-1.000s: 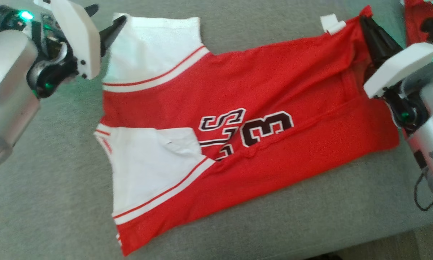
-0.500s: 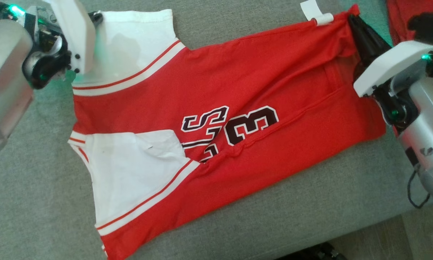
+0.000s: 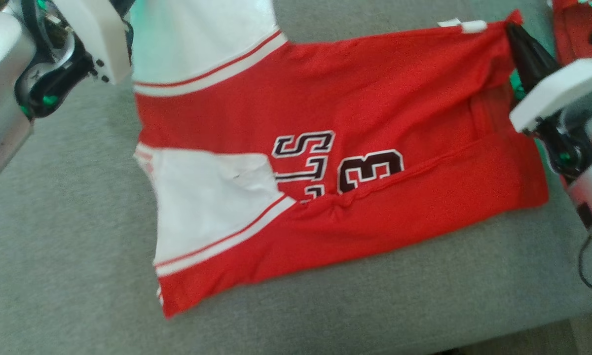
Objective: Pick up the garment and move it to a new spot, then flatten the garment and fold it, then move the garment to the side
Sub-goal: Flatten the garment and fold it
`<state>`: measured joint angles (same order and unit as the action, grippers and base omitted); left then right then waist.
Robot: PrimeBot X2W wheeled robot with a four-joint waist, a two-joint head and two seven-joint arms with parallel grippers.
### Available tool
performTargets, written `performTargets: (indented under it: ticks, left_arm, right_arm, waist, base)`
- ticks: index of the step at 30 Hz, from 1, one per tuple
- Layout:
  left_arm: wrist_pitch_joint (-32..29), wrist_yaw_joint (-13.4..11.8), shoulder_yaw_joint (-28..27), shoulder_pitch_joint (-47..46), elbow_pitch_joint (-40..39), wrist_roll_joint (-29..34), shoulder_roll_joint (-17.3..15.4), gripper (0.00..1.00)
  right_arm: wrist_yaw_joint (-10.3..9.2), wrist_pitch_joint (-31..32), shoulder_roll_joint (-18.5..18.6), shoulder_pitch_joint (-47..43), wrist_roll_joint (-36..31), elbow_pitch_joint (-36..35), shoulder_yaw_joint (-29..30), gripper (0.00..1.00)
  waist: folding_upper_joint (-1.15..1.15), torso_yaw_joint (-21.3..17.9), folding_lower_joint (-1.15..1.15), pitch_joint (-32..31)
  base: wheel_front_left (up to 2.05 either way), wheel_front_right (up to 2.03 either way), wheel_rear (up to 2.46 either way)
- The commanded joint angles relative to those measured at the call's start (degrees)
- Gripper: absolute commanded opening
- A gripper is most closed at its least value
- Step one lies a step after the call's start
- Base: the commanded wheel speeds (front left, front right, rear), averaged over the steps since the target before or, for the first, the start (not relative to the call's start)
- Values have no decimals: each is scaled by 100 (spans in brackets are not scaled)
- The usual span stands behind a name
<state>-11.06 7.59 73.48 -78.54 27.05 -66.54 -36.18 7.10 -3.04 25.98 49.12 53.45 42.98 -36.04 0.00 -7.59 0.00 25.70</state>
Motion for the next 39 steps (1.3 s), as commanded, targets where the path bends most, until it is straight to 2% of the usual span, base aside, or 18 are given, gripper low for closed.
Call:
performTargets:
  ticks: [1,8,15,20,24,29,33,34,35,36,37,38,39]
  left_arm:
    - [194,-10,-256,-388,-192,-32,-268,0]
    - [586,-10,-147,-98,-983,-90,-548,0]
    - [727,-66,-62,945,-2076,-162,-1210,0]
    - [745,-461,-34,1903,-2954,-131,-1692,0]
    - [870,-828,-23,2581,-3479,59,-1893,0]
    - [984,-1168,-17,3315,-3746,319,-1846,0]
    - [1068,-1373,-15,3881,-3616,649,-1655,0]
    - [1110,-1412,-14,3971,-3570,693,-1597,0]
    - [1160,-1462,-14,4059,-3514,725,-1529,0]
    - [1228,-1526,-14,4141,-3451,743,-1452,18]
    - [1316,-1596,-14,4218,-3374,758,-1374,80]
    - [1426,-1678,-17,4283,-3287,789,-1292,100]
    - [1568,-1783,-33,4345,-3188,836,-1202,100]
  right_arm:
    - [39,-60,181,-216,67,-79,-3,0]
    - [39,-180,435,-618,171,-117,129,0]
    - [39,-416,709,-1462,188,-429,365,0]
    - [39,-536,859,-2108,18,-701,650,0]
    - [39,-549,888,-2586,-200,-964,998,0]
    - [39,-425,753,-3169,-640,-1315,1542,0]
    - [39,-133,399,-3701,-1047,-1745,2153,0]
    - [39,-54,318,-3790,-1132,-1814,2261,11]
    - [39,16,232,-3871,-1216,-1864,2383,42]
    - [39,65,143,-3941,-1315,-1903,2516,100]
    - [39,74,55,-4000,-1449,-1932,2659,100]
    - [39,76,-47,-4059,-1565,-1969,2793,100]
    - [39,84,-150,-4137,-1671,-2015,2916,100]
  waist:
    - [0,164,0,-159]
    - [0,454,0,-437]
    - [0,706,0,-697]
    - [0,801,0,-818]
    - [0,819,0,-920]
    - [0,838,0,-1026]
    - [0,813,0,-1106]
    - [0,804,0,-1116]
    - [0,796,0,-1125]
    - [0,787,0,-1136]
    - [0,778,0,-1150]
    - [0,772,0,-1169]
    - [0,769,0,-1198]
  base:
    - [0,0,0]
    - [0,0,0]
    - [0,0,0]
    - [0,0,0]
    - [0,0,0]
    - [0,0,0]
    - [0,0,0]
    - [0,0,0]
    - [0,0,0]
    - [0,0,0]
    - [0,0,0]
    - [0,0,0]
    - [0,0,0]
